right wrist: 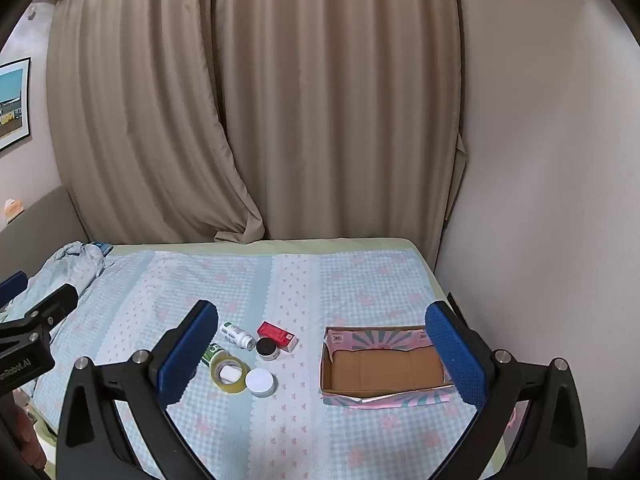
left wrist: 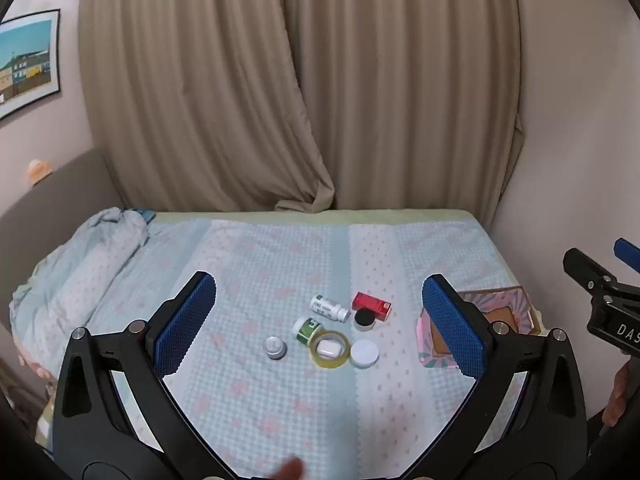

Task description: Organize rigid objects

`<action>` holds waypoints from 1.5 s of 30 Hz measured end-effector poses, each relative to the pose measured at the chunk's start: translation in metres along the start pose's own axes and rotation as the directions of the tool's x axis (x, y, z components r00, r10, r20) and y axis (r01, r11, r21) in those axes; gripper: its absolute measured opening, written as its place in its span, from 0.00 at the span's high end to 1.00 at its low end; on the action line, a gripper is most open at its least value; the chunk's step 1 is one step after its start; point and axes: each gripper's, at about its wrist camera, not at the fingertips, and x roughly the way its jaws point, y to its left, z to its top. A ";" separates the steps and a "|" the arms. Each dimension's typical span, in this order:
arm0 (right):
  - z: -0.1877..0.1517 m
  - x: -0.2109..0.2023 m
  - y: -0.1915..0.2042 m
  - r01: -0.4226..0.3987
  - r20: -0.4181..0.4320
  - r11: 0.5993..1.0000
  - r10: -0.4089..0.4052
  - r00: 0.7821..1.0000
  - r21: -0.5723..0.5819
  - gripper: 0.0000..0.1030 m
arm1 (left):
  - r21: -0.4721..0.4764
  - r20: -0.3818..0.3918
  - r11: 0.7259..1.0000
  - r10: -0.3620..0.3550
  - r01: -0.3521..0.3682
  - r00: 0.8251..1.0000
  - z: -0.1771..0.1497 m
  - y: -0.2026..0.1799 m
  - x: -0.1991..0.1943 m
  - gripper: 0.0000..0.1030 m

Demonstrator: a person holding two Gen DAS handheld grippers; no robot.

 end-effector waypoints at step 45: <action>-0.009 0.011 0.009 -0.007 -0.018 1.000 0.007 1.000 -0.010 0.00 | -0.012 -0.033 1.000 0.015 -0.015 0.999 0.000 0.011 0.016 0.01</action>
